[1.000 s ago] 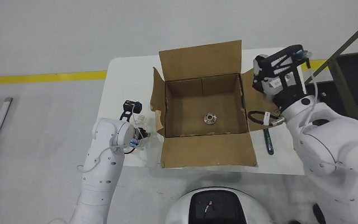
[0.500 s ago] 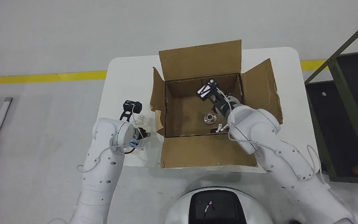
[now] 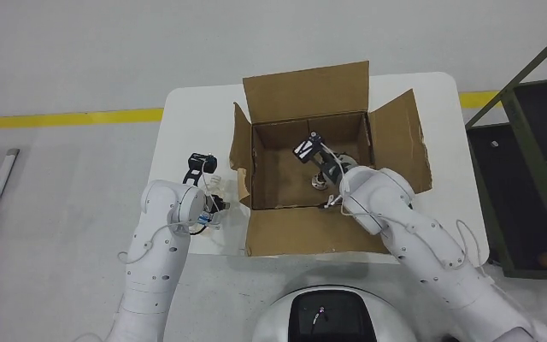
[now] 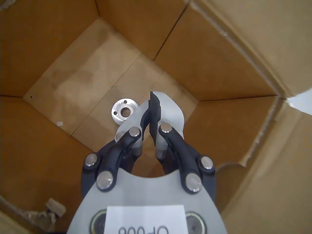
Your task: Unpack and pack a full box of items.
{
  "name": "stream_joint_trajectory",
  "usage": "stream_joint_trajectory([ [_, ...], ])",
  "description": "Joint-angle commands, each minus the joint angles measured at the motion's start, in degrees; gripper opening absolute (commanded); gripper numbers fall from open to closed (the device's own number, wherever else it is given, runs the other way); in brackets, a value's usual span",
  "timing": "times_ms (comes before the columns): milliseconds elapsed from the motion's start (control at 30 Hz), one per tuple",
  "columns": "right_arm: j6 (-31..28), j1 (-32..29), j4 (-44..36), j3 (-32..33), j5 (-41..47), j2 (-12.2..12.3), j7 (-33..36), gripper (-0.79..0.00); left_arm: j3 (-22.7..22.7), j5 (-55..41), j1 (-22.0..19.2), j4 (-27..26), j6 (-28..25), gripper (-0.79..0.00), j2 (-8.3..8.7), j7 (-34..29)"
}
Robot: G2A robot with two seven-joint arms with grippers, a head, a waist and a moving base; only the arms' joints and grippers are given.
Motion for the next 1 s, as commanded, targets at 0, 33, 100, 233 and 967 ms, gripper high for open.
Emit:
stream_joint_trajectory([
  [0,0.3,2.4,4.0,-2.1,1.6,-0.8,1.3,-0.686,0.0,0.0,0.0,0.0,0.0,0.0,0.0,0.0],
  [33,0.2,3.8,6.1,-3.2,2.7,-1.3,2.1,-0.622,0.0,0.0,0.0,0.0,0.0,0.0,0.0,0.0],
  [100,0.2,6.5,9.5,-5.2,2.6,-2.2,3.1,-0.514,0.0,0.0,0.0,0.0,0.0,0.0,0.0,0.0],
  [233,1.4,9.3,13.1,-7.2,3.5,-3.5,4.6,-0.489,0.0,0.0,0.0,0.0,0.0,0.0,0.0,0.0],
  [967,0.7,7.6,16.3,-6.6,2.1,-4.7,6.8,-0.502,0.0,0.0,0.0,0.0,0.0,0.0,0.0,0.0],
])
